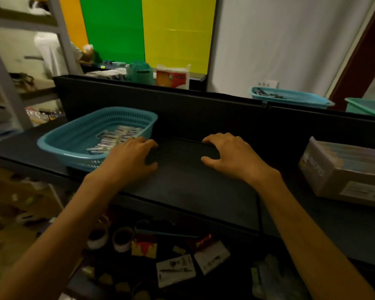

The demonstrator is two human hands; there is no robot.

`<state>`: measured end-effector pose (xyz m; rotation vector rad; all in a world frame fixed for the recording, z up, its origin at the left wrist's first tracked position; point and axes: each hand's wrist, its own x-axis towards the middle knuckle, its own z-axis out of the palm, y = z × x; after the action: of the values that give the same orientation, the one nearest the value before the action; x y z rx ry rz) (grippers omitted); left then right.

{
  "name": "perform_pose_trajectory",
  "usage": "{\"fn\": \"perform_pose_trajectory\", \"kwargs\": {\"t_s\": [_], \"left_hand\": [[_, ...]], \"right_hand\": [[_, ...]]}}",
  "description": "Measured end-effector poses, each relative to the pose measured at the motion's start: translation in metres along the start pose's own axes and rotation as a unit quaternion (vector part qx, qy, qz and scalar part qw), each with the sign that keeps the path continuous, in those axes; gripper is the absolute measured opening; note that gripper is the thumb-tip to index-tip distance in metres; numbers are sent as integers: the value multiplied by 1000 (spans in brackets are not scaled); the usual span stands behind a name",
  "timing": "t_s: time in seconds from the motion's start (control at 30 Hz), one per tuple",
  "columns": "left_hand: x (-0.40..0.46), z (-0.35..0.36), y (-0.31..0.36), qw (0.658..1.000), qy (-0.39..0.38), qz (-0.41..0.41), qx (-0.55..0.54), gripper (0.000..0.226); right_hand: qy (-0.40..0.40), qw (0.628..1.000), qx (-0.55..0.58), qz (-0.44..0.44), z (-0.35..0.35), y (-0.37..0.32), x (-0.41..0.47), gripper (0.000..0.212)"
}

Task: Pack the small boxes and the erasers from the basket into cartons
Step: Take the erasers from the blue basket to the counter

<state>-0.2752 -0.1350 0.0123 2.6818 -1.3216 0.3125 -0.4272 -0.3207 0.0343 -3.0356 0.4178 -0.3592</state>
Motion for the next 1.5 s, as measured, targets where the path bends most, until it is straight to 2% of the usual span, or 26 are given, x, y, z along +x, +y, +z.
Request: {"fn": "perform_pose_trajectory", "kwargs": {"t_s": [0.3,0.5,0.73,0.97,1.13,1.3,1.5], "left_hand": [[24,-2,-123,998,0,-59,-7,58],[77,11,-194,999,-30,-27,9,56],[145,34,-254,994,-111,-2,-24,63],[212,60,-272,972,-211,70,-73,74],[248,82,-278,945,-295,142,-26,92],[267,101,-280,926,-315,208,-6,87],[280,115,-282,921,-287,262,-9,95]], "right_hand": [[-13,999,20,-26,40,-74,98,59],[5,999,44,-26,71,-103,182,59],[-36,997,65,-14,102,-122,271,60],[-153,986,59,18,118,-127,317,54],[-253,965,25,69,123,-130,340,66],[-310,945,-11,101,135,-137,361,71],[-308,943,-56,112,150,-139,371,85]]}}
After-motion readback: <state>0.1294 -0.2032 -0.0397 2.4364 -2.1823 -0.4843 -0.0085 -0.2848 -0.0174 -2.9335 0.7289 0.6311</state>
